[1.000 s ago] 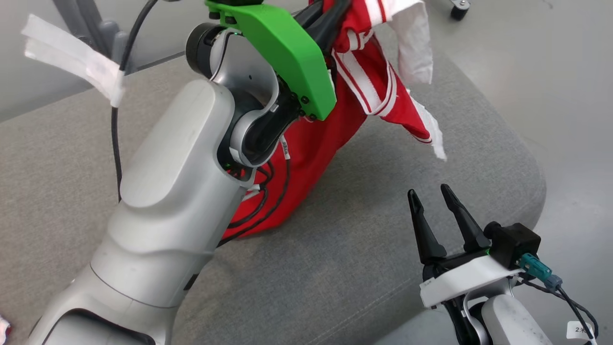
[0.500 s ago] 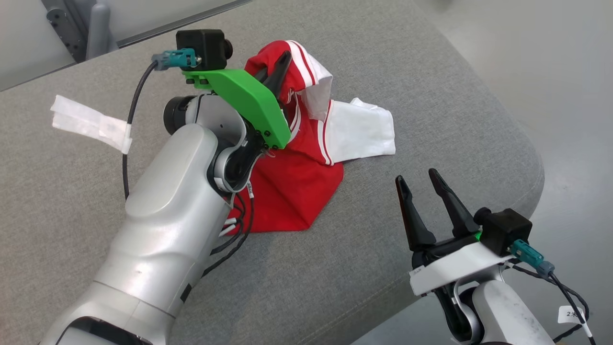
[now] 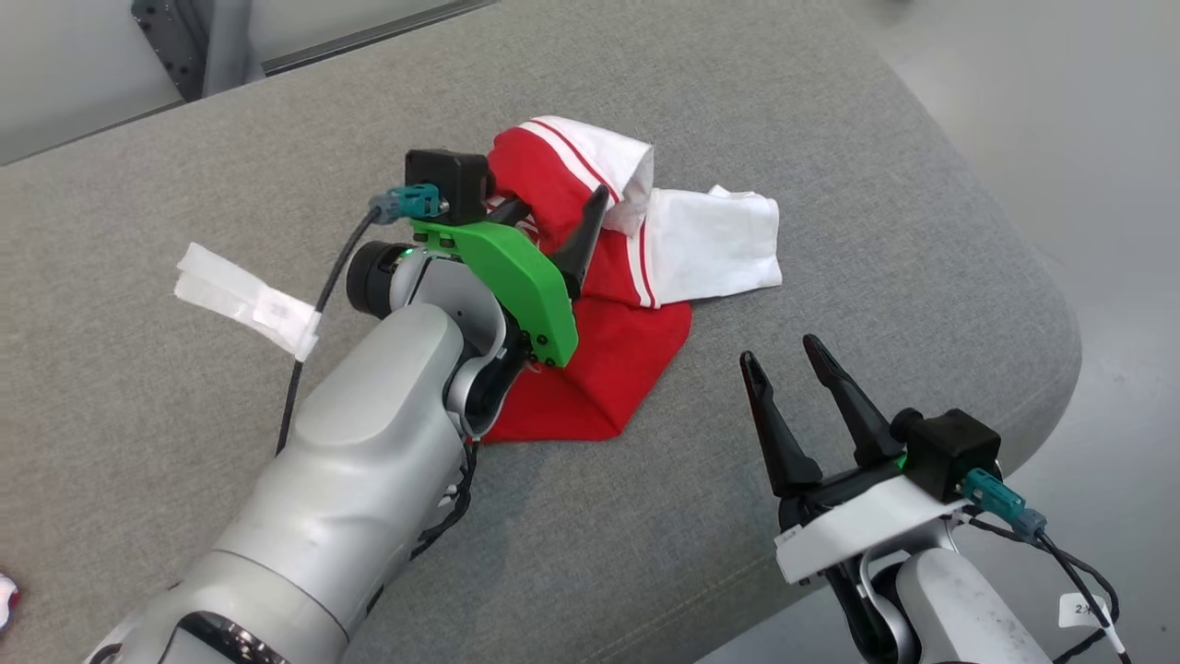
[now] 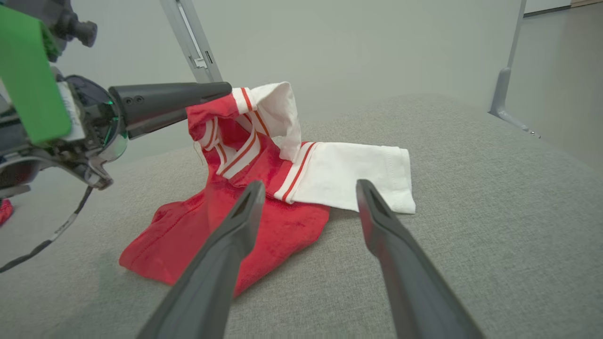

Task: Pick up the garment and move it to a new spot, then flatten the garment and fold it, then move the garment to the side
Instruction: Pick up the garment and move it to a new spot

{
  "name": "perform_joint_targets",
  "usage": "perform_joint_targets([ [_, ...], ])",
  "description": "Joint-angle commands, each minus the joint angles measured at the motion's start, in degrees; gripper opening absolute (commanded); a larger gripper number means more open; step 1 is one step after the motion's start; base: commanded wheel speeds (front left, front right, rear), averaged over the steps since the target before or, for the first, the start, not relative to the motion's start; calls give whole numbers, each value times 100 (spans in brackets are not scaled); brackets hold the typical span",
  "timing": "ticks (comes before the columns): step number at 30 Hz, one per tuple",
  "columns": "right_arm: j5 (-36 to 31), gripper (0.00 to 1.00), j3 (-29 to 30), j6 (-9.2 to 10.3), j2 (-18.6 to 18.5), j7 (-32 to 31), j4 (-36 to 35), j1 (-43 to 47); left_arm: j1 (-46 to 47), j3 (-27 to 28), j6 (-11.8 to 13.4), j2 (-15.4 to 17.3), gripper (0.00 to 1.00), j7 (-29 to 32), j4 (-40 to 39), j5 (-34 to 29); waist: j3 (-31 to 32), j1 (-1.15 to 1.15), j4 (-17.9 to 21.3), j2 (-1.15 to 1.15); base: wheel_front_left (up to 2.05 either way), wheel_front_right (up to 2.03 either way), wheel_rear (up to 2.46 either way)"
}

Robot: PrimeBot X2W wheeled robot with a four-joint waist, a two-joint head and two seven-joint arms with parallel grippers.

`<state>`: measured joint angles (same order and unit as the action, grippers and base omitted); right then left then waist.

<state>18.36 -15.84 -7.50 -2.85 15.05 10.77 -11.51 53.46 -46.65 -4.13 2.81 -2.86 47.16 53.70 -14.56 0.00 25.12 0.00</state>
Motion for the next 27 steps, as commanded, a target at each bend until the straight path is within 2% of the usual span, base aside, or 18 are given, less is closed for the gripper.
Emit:
perform_joint_targets([
  [1,-53,100,44,3,-10,20,20,107,-73,-80,-33,20,100,-50,15,-37,121,0,-120,0,0,0,0],
  [3,-119,100,137,3,-10,20,26,193,-188,-263,-8,19,100,-126,37,-197,214,0,-228,0,0,0,0],
  [8,-407,100,447,2,-9,20,4,426,-565,-604,243,172,100,-381,74,-586,444,0,-557,0,0,0,0],
  [11,-583,100,601,3,-10,20,-8,541,-840,-702,302,236,100,-496,26,-630,565,0,-737,0,0,0,0],
  [13,-794,100,791,3,-13,20,-57,671,-1118,-740,429,322,100,-776,-73,-701,720,0,-909,0,0,0,0],
  [18,-1064,100,1086,3,-69,20,-282,953,-1764,-458,802,440,100,-1190,-513,-731,983,0,-1132,0,0,0,0],
  [20,-1140,100,1190,3,-106,20,-373,1077,-2062,-332,971,596,100,-1232,-736,-844,1077,0,-1219,0,0,0,0],
  [27,-1308,100,1513,3,-231,20,-618,1451,-3542,814,1506,1136,100,-1228,-2172,-1832,1289,0,-1562,0,0,0,0],
])
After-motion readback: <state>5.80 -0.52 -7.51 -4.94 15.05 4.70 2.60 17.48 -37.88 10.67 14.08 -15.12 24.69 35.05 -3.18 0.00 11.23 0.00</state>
